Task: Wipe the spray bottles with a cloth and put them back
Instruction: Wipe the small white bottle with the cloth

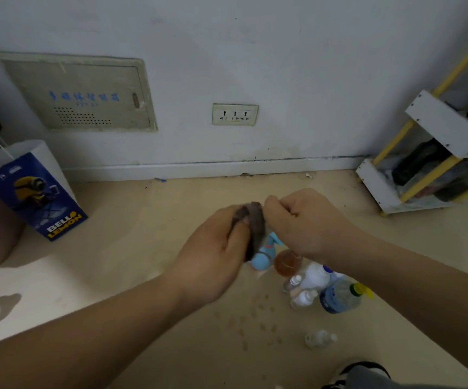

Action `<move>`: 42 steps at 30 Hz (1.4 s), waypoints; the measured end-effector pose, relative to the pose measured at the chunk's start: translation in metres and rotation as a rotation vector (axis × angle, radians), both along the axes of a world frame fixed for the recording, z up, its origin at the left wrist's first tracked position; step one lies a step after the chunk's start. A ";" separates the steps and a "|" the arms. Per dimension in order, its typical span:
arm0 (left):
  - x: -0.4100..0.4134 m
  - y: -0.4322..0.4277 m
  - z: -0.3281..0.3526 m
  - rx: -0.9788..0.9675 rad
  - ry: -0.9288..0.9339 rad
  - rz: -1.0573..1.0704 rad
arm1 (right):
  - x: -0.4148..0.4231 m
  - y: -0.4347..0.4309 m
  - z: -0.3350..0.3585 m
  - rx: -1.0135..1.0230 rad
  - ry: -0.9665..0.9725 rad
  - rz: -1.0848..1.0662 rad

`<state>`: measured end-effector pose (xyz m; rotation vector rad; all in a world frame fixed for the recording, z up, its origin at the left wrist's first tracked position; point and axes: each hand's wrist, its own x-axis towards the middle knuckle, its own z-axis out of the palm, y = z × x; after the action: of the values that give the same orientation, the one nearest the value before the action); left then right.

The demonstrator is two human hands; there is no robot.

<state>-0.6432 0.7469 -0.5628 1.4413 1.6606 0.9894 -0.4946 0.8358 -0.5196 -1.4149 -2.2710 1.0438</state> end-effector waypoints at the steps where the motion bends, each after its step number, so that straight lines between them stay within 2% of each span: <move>1: -0.002 0.006 0.001 -0.136 -0.152 0.095 | -0.002 -0.003 0.001 0.028 -0.002 0.021; 2: 0.000 0.008 0.003 -0.228 -0.227 0.153 | -0.003 -0.005 0.001 0.032 -0.008 0.027; 3: 0.004 0.007 0.003 -0.226 -0.205 0.153 | -0.005 -0.007 0.000 0.012 -0.014 0.017; 6: 0.020 -0.009 -0.005 0.155 0.171 0.044 | -0.003 -0.004 -0.002 -0.133 0.015 -0.113; 8: 0.017 -0.014 -0.008 0.334 0.263 -0.031 | 0.000 -0.002 -0.002 -0.244 0.042 -0.200; 9: 0.013 -0.011 -0.010 0.331 0.238 -0.054 | 0.000 -0.002 -0.002 -0.277 0.046 -0.219; 11: 0.003 -0.001 -0.015 0.136 0.082 -0.026 | 0.002 -0.002 0.000 -0.277 0.026 -0.224; 13: -0.006 0.003 -0.017 -0.162 -0.119 0.118 | 0.004 -0.001 0.000 -0.252 0.007 -0.237; 15: -0.011 0.003 -0.018 -0.435 -0.423 0.268 | 0.007 0.002 0.001 -0.260 0.005 -0.272; 17: -0.007 0.003 -0.014 -0.589 -0.745 0.294 | 0.009 0.006 -0.001 -0.314 0.021 -0.313; 18: -0.003 0.007 -0.013 -0.604 -0.858 0.324 | 0.009 0.007 -0.002 -0.345 0.039 -0.337; 21: -0.007 0.020 -0.020 -0.510 -0.821 0.334 | 0.008 0.009 0.002 -0.411 0.140 -0.327; 25: -0.015 0.011 -0.019 -0.560 -0.738 0.280 | 0.011 0.003 0.008 -0.465 0.304 -0.026; 28: -0.012 0.002 -0.011 -0.579 -0.939 0.249 | 0.016 -0.002 0.007 -0.521 0.397 0.147; 31: -0.007 -0.001 -0.011 -0.540 -0.983 0.199 | 0.016 -0.011 0.006 -0.544 0.457 0.159; 35: -0.001 -0.003 -0.003 -0.522 -0.928 0.137 | 0.012 -0.023 0.002 -0.460 0.409 0.075; 38: -0.002 -0.002 -0.005 -0.476 -0.674 0.190 | 0.014 -0.022 0.000 -0.456 0.377 0.063; 40: -0.005 0.001 -0.001 -0.378 -0.520 0.280 | 0.015 -0.021 0.000 -0.453 0.337 0.046; 42: -0.006 0.002 0.008 -0.233 -0.452 0.325 | 0.015 -0.022 -0.001 -0.463 0.295 0.033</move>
<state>-0.6492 0.7490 -0.5547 0.7388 1.6250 1.1516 -0.4793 0.8137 -0.5204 -1.2680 -1.9223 1.7446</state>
